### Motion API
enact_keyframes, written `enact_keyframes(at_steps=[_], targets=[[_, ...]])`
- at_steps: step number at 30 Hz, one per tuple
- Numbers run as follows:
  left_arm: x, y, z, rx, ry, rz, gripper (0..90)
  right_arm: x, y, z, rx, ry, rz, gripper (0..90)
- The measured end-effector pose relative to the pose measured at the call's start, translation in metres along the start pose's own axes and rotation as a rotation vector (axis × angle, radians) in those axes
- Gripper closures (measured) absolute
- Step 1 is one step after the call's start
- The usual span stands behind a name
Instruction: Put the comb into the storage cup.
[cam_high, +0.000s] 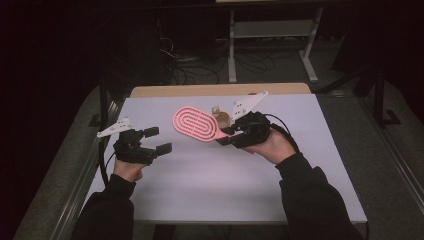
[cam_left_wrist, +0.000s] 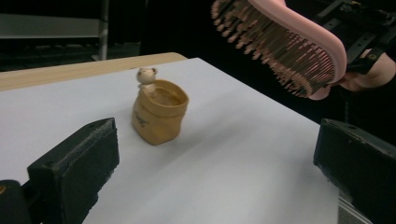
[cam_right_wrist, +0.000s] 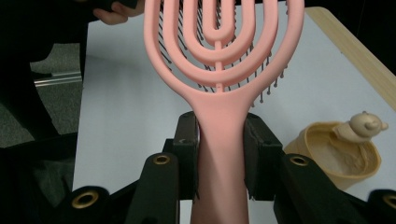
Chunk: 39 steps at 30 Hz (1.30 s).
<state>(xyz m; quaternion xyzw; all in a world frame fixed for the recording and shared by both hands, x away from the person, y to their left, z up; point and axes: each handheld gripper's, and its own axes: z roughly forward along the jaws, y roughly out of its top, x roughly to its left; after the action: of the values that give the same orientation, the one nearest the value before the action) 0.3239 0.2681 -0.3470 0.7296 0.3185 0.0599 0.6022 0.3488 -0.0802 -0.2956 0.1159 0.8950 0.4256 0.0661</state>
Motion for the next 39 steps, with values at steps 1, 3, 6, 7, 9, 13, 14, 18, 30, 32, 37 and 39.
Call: enact_keyframes(at_steps=[1, 3, 6, 7, 9, 13, 14, 18, 30, 32, 37, 39], targets=[[-0.002, 0.002, 0.002, 0.002, -0.007, 0.003, 0.0, 0.000, 0.001, 0.000, -0.004, -0.002, -0.007, 68.2], [-0.005, 0.005, 0.005, 0.014, -0.018, 0.012, 0.0, 0.001, 0.003, 0.001, -0.014, -0.003, -0.011, 68.2], [-0.010, 0.011, 0.010, 0.014, -0.034, 0.019, 0.0, 0.001, 0.005, 0.003, -0.019, -0.009, -0.011, 68.2], [-0.011, 0.013, 0.011, 0.013, -0.038, 0.023, 0.0, 0.002, 0.006, 0.003, -0.026, -0.011, -0.015, 68.2], [-0.014, 0.017, 0.013, 0.007, -0.051, 0.028, 0.0, 0.003, 0.009, 0.003, -0.035, -0.012, -0.019, 68.2], [-0.018, 0.027, 0.017, -0.012, -0.068, 0.032, 0.0, 0.005, 0.014, 0.003, -0.050, -0.022, -0.034, 68.2], [-0.019, 0.029, 0.018, -0.020, -0.072, 0.031, 0.0, 0.006, 0.015, 0.004, -0.053, -0.029, -0.040, 68.2], [-0.021, 0.036, 0.021, -0.054, -0.093, 0.012, 0.0, 0.006, 0.018, 0.006, -0.067, -0.040, -0.047, 68.3], [-0.024, 0.045, 0.028, -0.091, -0.139, -0.033, 10.9, 0.008, 0.019, 0.011, -0.063, -0.054, -0.060, 68.2], [-0.026, 0.046, 0.030, -0.087, -0.156, -0.030, 15.5, 0.008, 0.018, 0.012, -0.059, -0.052, -0.057, 68.3], [-0.030, 0.046, 0.034, -0.067, -0.155, -0.013, 30.6, 0.006, 0.018, 0.013, -0.053, -0.053, -0.054, 68.7], [-0.030, 0.046, 0.034, -0.073, -0.154, -0.011, 34.6, 0.006, 0.018, 0.013, -0.055, -0.049, -0.050, 68.8]])
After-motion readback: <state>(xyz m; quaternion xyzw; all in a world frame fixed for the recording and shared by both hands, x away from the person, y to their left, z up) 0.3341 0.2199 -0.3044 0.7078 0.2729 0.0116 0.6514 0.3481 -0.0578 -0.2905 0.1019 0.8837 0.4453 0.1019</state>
